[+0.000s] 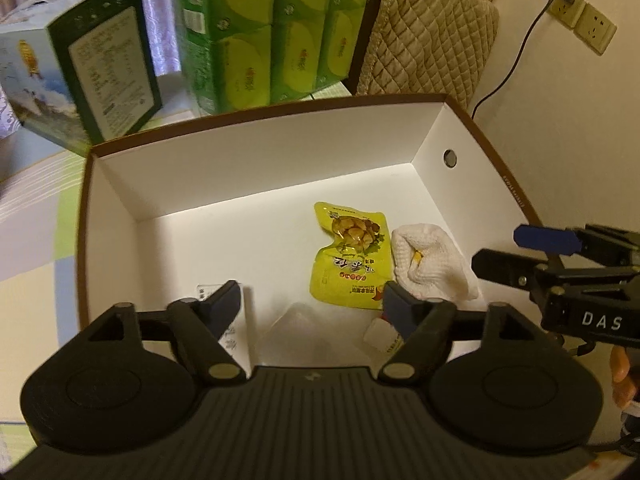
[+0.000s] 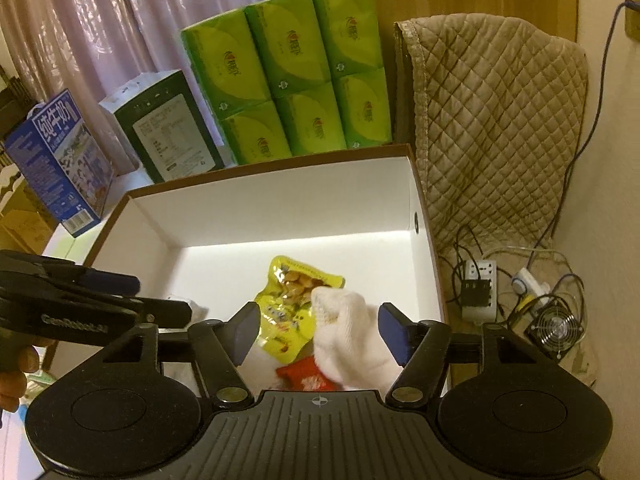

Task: Organize objects
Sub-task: 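Open both tools to drop the pouch and glove into the box, then move both tools back to the remaining items on the table, then grasp the blue tube with the right tool, then lift the blue tube with the right tool while the left tool grasps the white plastic clip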

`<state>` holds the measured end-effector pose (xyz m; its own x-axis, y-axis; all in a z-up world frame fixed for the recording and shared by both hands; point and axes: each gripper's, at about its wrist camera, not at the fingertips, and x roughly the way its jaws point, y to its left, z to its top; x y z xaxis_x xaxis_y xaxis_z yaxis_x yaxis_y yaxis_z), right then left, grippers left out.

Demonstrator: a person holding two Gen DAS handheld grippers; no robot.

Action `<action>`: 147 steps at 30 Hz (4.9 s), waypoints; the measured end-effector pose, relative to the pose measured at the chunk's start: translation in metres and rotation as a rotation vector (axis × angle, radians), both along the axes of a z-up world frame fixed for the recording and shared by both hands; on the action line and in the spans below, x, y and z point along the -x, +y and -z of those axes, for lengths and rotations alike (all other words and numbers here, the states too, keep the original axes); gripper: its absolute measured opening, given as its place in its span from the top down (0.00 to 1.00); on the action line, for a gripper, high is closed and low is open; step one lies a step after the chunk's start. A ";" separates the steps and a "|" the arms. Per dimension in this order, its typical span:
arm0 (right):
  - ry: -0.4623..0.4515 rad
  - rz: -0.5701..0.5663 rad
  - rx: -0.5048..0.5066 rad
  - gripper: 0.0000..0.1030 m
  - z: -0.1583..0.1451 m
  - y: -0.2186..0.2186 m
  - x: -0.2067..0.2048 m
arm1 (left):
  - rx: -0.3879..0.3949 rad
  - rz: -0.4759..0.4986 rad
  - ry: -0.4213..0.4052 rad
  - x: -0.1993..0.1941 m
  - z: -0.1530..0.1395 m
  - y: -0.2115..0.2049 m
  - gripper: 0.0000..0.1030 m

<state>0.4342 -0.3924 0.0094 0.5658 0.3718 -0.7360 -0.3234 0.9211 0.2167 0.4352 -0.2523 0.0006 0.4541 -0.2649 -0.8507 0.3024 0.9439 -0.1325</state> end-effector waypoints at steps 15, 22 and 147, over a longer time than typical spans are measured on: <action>-0.044 0.024 -0.041 0.23 -0.030 0.001 0.050 | 0.040 -0.043 -0.070 0.061 -0.043 0.028 0.15; -0.046 0.003 -0.053 0.23 -0.039 0.014 0.079 | 0.056 -0.078 -0.083 0.094 -0.054 0.051 0.15; 0.035 -0.701 0.263 0.65 0.122 0.276 0.239 | -0.048 -0.426 0.089 0.220 0.066 0.380 0.13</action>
